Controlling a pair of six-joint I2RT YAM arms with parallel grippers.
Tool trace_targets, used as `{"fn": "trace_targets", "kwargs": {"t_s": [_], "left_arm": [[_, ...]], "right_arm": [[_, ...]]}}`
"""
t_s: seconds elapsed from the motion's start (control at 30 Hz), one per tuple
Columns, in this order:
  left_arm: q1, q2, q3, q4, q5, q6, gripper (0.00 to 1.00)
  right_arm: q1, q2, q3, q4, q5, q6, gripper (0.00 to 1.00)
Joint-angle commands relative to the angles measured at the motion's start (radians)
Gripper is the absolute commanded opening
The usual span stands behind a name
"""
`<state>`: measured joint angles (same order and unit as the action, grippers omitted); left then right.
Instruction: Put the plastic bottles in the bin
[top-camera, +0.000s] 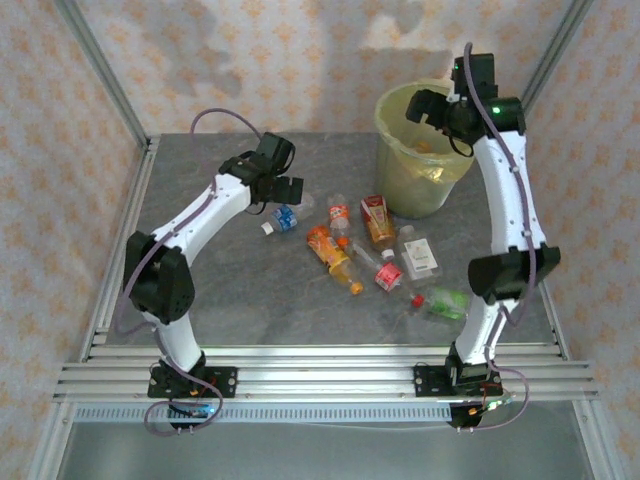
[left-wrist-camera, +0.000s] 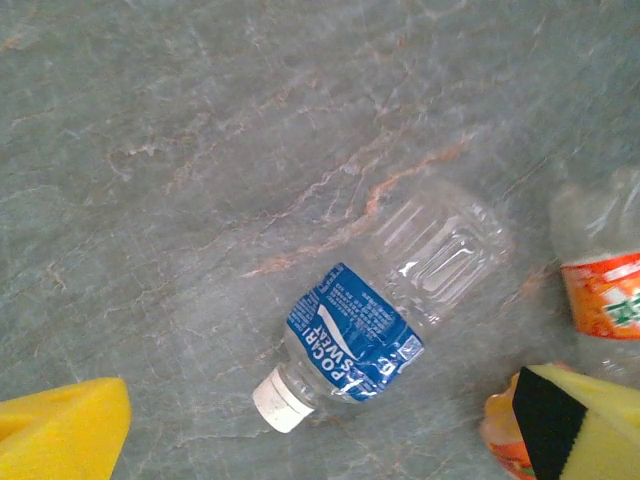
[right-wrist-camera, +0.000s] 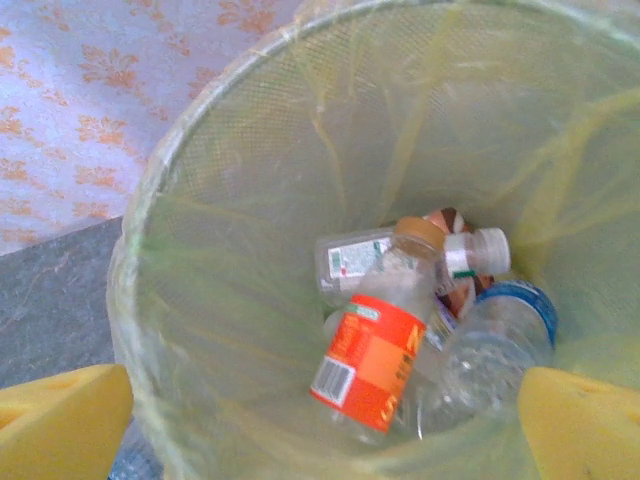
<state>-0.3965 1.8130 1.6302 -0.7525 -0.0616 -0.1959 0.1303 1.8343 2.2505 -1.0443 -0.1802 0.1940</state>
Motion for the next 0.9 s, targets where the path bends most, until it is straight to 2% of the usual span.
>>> {"fn": "trace_targets", "kwargs": {"t_s": [0.0,0.17,0.33,0.53,0.87], "left_arm": [[0.021,0.052,0.068,-0.088,0.059,0.131,1.0],[0.033,0.162,0.138,-0.136,0.096,0.201,1.0],[0.033,0.213,0.154,-0.133,0.117,0.239,1.0],[0.033,0.298,0.221,-0.165,0.125,0.24,1.0],[0.036,0.365,0.219,-0.17,0.111,0.206,1.0]], "right_arm": [[0.008,-0.121,-0.165,0.103,0.081,0.039,0.99],[0.011,-0.297,-0.428,0.206,0.127,0.084,0.99],[0.017,-0.4,-0.588,0.24,0.156,0.117,0.99],[0.043,-0.471,-0.693,0.256,0.164,0.156,0.99],[0.093,-0.529,-0.783,0.263,0.206,0.177,0.99]]}}
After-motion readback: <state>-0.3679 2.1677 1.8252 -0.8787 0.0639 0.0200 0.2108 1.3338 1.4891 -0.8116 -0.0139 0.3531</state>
